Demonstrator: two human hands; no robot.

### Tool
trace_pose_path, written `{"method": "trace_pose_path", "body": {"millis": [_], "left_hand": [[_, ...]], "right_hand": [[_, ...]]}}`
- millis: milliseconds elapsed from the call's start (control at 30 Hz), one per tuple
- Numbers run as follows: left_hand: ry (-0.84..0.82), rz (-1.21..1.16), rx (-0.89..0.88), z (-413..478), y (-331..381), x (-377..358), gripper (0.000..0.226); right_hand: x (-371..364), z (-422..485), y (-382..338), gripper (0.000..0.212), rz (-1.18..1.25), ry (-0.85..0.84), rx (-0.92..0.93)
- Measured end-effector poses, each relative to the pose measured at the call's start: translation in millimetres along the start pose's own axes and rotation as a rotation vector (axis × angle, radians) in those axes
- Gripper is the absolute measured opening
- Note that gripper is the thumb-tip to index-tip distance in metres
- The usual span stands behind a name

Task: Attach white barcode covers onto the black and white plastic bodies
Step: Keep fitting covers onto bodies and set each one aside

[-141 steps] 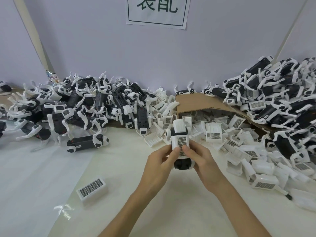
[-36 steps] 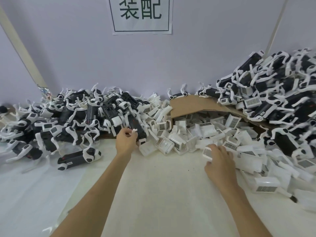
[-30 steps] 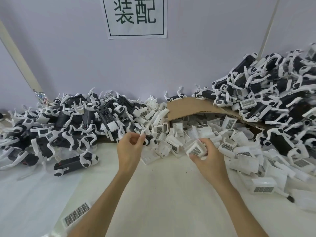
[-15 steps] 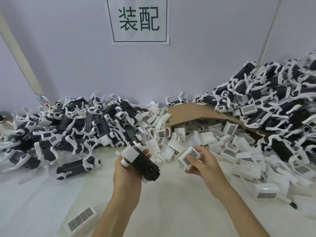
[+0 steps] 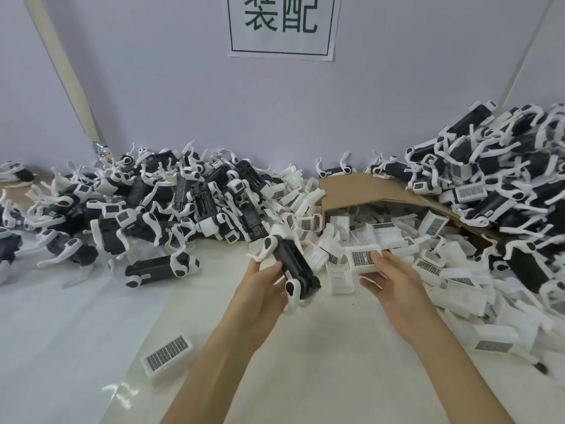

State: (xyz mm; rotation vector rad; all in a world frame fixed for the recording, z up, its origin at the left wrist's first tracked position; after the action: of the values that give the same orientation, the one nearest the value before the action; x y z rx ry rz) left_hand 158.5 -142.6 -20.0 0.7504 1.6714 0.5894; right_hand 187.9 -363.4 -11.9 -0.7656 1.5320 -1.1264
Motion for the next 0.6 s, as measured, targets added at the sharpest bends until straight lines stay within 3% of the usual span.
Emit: {"method": "trace_pose_path", "body": {"millis": [67, 300, 467, 600], "left_hand": [[-0.046, 0.101, -0.034, -2, -2, -3, 0.041], [-0.178, 0.246, -0.012, -10, -14, -13, 0.046], [-0.257, 0.342, -0.010, -14, -27, -21, 0.046], [-0.263, 0.308, 0.023, -14, -35, -22, 0.045]], "right_hand": [[-9, -6, 3, 0.009, 0.069, -0.095, -0.088], [-35, -28, 7, 0.026, 0.083, -0.350, -0.184], [-43, -36, 6, 0.037, 0.004, -0.387, -0.086], [-44, -36, 9, 0.029, -0.200, -0.340, 0.046]]}}
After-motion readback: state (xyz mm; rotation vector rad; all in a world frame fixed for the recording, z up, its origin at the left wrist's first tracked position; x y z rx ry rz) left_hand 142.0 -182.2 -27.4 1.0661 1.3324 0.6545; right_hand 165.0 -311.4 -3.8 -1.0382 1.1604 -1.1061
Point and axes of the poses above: each hand's wrist, its own z-axis towards the middle knuckle, its own x-axis out of the back of the hand, y = z × x, the point moved 7 cm from there along z, towards the middle knuckle, and after that the axes turned 10 degrees about y, right-handed, at the moved point
